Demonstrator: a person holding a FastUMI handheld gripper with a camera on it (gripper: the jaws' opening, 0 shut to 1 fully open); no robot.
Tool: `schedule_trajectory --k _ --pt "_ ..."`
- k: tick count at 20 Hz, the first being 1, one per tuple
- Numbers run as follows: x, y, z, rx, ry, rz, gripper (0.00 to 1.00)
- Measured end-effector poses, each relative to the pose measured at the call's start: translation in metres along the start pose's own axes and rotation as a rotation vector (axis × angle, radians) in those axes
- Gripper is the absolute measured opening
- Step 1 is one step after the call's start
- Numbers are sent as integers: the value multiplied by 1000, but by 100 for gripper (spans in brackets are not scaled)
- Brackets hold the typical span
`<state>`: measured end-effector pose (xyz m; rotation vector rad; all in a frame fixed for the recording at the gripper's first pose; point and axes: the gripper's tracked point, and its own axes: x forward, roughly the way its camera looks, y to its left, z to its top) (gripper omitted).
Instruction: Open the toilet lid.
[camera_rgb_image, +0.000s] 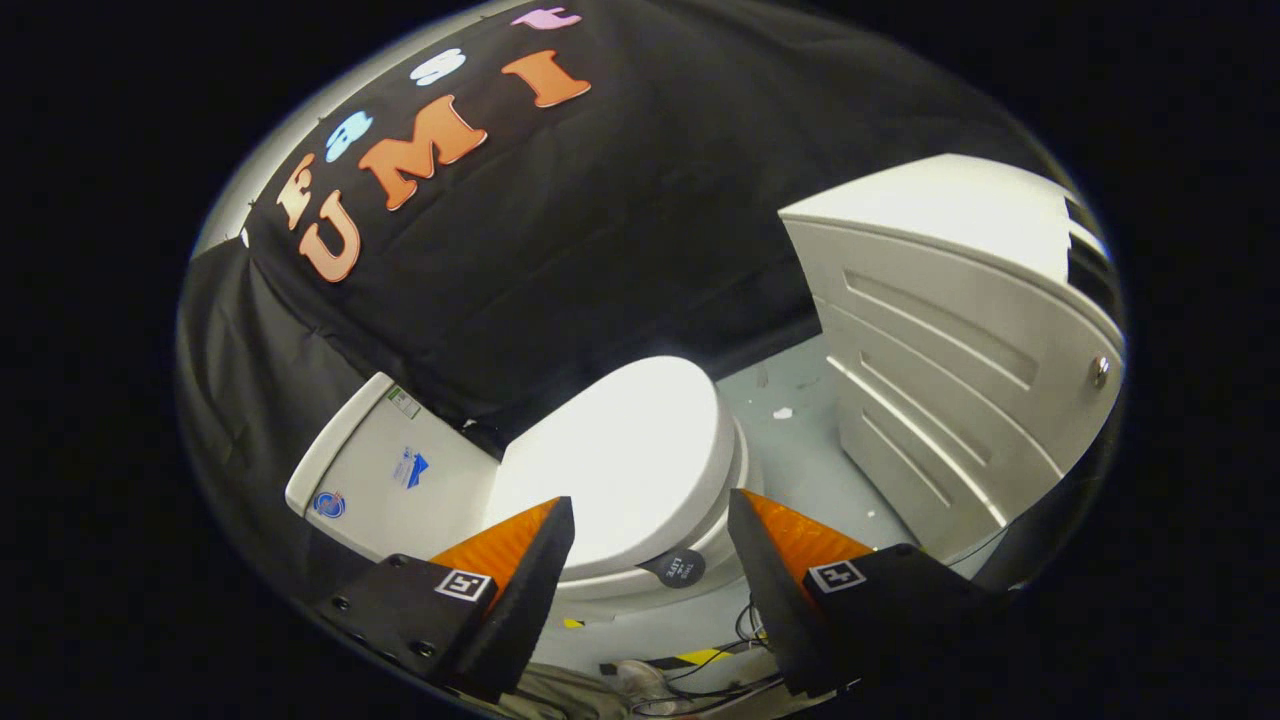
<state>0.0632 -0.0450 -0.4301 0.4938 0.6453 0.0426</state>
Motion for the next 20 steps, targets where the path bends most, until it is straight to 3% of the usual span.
schedule_trajectory --k 6,11,15,20 --pt "40 -31 -58 79 139 -3 99" --pt "52 -41 -94 227 284 36 99" --pt "62 -40 -99 338 323 83 97" --pt "77 -44 -112 375 382 90 91"
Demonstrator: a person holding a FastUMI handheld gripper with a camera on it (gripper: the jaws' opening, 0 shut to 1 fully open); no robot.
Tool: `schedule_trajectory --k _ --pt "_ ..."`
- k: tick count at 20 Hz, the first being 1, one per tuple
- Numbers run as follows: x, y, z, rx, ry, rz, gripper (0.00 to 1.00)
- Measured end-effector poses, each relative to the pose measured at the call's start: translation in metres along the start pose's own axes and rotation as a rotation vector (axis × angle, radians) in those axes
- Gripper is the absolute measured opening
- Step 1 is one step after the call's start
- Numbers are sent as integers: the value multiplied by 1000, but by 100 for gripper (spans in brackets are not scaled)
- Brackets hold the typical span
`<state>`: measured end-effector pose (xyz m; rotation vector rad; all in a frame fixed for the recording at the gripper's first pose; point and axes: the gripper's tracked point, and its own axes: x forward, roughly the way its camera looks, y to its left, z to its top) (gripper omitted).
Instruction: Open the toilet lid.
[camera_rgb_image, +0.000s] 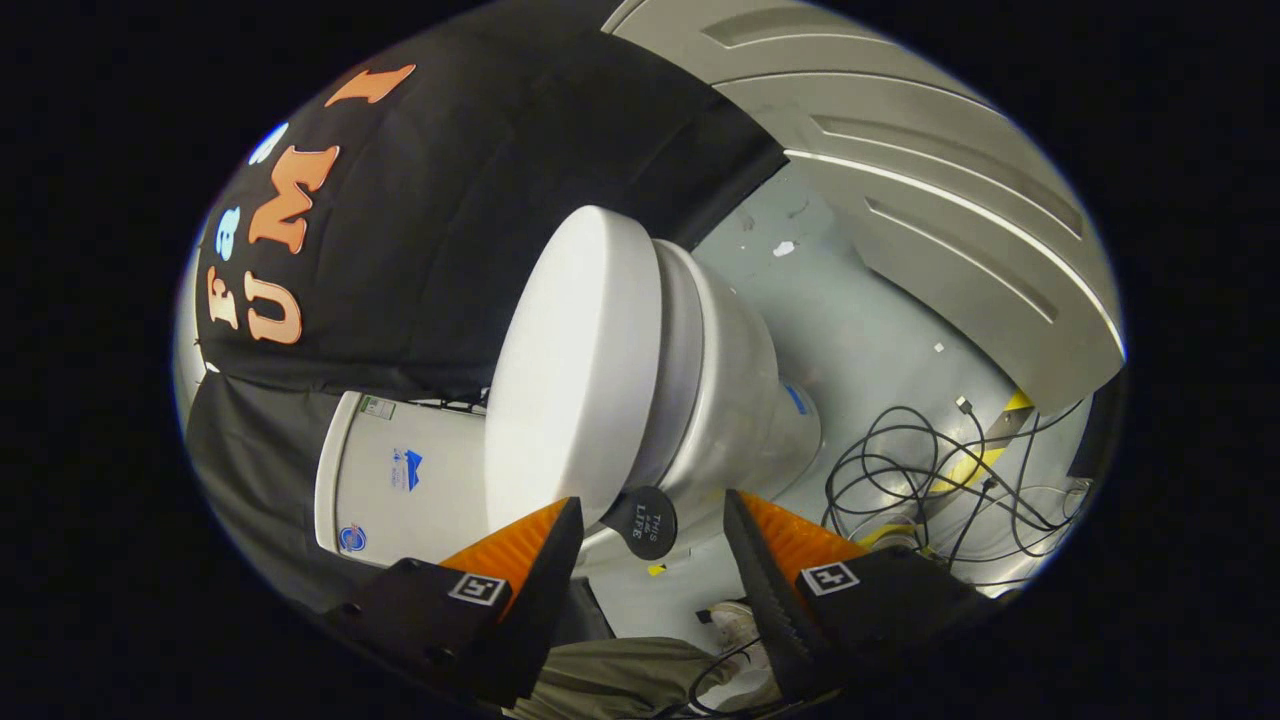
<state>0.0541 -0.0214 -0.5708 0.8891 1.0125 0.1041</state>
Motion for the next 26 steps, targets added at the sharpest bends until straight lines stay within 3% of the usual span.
schedule_trajectory --k 5,8,11,14,16,18,21,26 --pt "13 -5 -4 41 38 -14 69" --pt "17 1 -6 96 40 17 47" --pt "23 3 -22 77 96 32 47" --pt "17 8 -7 154 32 55 24" --pt "14 13 -6 197 16 98 16" --pt "13 13 -6 186 -11 77 8" --pt "16 16 -3 147 -40 15 8" --pt "-2 45 13 110 -120 1 8"
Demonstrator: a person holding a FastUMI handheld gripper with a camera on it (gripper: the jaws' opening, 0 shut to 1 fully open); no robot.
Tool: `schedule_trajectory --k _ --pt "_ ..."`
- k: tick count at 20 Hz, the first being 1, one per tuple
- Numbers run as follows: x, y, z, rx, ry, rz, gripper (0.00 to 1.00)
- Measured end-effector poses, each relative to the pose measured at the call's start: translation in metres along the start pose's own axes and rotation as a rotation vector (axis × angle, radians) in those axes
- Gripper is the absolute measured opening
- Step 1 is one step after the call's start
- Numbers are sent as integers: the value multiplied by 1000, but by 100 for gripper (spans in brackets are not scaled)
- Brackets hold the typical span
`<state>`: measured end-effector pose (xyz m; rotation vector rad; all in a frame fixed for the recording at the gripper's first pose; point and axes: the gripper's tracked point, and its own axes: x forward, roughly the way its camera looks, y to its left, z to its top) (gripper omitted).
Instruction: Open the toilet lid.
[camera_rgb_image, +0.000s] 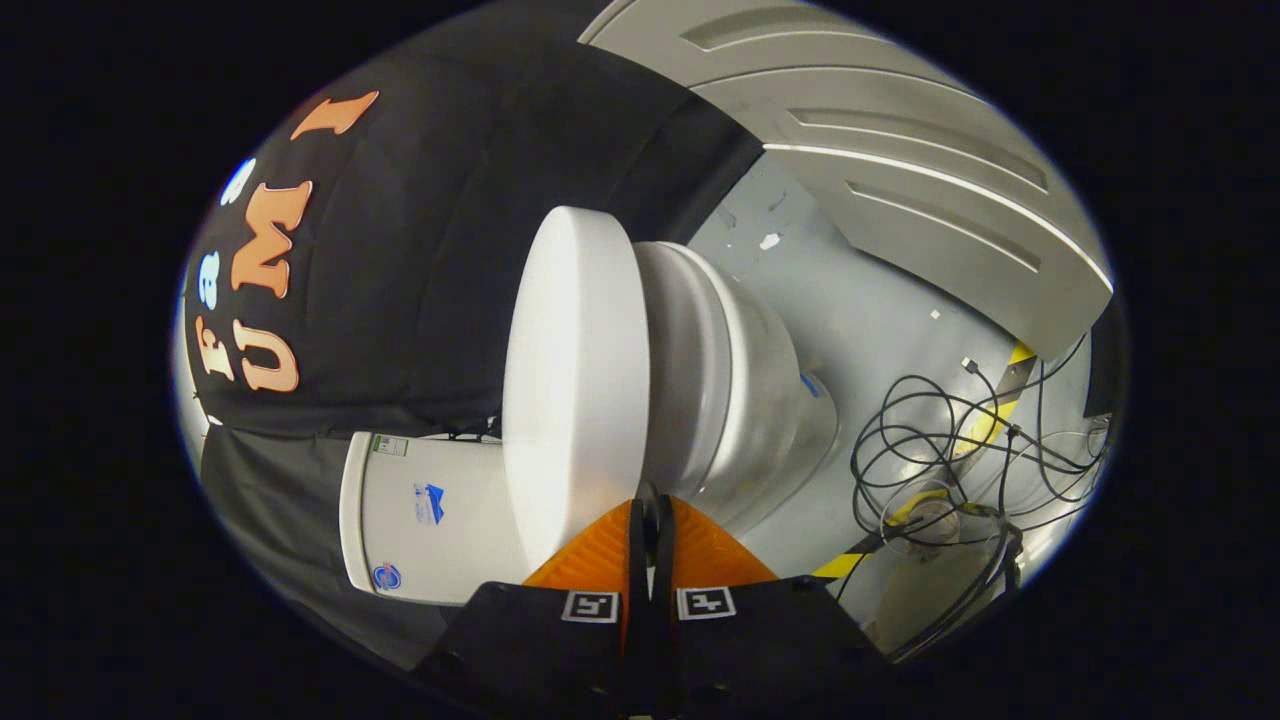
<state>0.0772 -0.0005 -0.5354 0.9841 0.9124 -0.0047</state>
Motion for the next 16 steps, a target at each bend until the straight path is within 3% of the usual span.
schedule_trajectory --k 5,10,16 --pt "-22 44 7 -140 -40 -32 8" --pt "-43 100 1 -190 -94 -16 8" --pt "-59 155 -14 -302 -139 -56 8"
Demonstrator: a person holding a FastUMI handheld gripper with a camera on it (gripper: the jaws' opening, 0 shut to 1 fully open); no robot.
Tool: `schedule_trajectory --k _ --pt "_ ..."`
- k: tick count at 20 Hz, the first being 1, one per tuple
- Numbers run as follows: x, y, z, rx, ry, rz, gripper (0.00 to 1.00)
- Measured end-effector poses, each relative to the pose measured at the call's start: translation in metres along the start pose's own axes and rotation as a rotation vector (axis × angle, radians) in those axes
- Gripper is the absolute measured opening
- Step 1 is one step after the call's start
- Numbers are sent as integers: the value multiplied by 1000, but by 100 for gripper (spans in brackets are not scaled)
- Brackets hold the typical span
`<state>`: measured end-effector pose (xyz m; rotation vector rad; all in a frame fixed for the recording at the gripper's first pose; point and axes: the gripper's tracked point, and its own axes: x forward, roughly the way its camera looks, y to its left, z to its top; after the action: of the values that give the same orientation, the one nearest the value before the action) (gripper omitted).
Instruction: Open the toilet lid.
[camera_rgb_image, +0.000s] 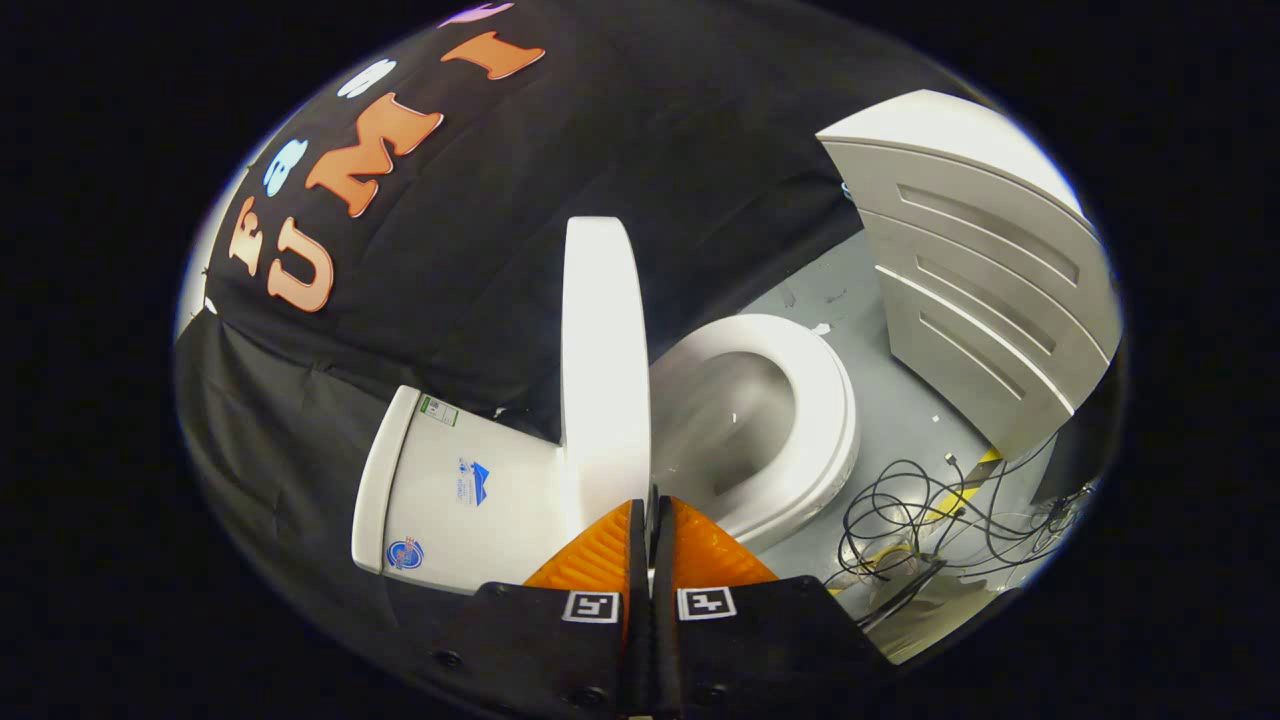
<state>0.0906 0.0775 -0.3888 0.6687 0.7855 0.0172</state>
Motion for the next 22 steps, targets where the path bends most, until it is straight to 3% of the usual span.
schedule_trajectory --k 22 --pt "-19 174 -38 -379 -82 -114 8"
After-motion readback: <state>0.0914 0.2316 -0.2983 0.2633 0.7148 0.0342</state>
